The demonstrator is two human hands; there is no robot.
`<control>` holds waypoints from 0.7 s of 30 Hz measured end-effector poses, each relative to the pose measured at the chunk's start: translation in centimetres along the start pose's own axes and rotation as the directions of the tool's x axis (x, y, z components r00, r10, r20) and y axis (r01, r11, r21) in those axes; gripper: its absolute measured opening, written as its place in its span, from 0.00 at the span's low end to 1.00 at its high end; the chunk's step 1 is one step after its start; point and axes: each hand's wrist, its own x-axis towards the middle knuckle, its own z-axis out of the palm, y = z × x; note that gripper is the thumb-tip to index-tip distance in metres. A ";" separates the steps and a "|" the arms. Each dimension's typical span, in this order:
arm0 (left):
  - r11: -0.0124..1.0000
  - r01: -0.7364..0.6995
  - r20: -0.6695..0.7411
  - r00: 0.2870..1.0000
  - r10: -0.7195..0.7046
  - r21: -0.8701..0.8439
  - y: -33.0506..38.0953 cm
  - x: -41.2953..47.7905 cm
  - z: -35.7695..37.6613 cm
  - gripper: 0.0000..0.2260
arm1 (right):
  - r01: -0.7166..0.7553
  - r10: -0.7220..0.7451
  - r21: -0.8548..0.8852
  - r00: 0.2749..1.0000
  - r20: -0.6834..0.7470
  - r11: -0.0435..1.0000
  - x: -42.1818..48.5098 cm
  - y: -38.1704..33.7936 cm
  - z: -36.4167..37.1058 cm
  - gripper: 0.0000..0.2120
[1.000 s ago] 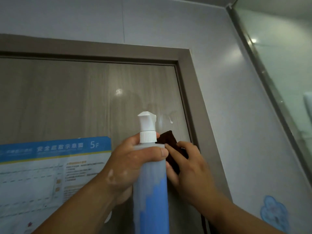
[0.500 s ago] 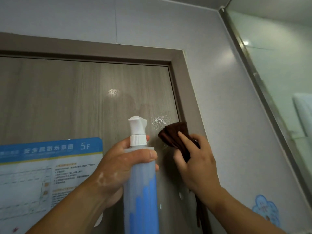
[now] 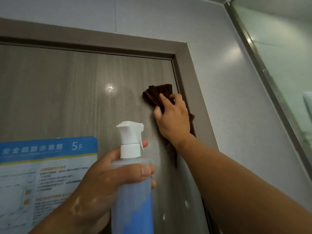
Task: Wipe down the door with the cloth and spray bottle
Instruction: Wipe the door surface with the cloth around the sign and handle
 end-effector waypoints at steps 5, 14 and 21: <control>0.999 0.034 0.004 0.999 -0.034 -0.030 -1.4 -0.4 -0.9 0.33 | -0.014 0.017 0.029 0.993 -0.115 0.999 -7.2 1.0 0.7 0.25; 0.999 0.047 -0.010 0.999 -0.047 0.011 -1.2 -0.2 -0.6 0.29 | 0.018 -0.017 0.011 0.993 -0.120 1.000 -6.7 0.8 0.6 0.25; 0.999 0.016 0.004 1.000 -0.016 0.031 -1.0 0.2 -0.5 0.28 | 0.068 -0.068 -0.002 0.998 -0.012 0.998 -0.9 0.6 0.6 0.25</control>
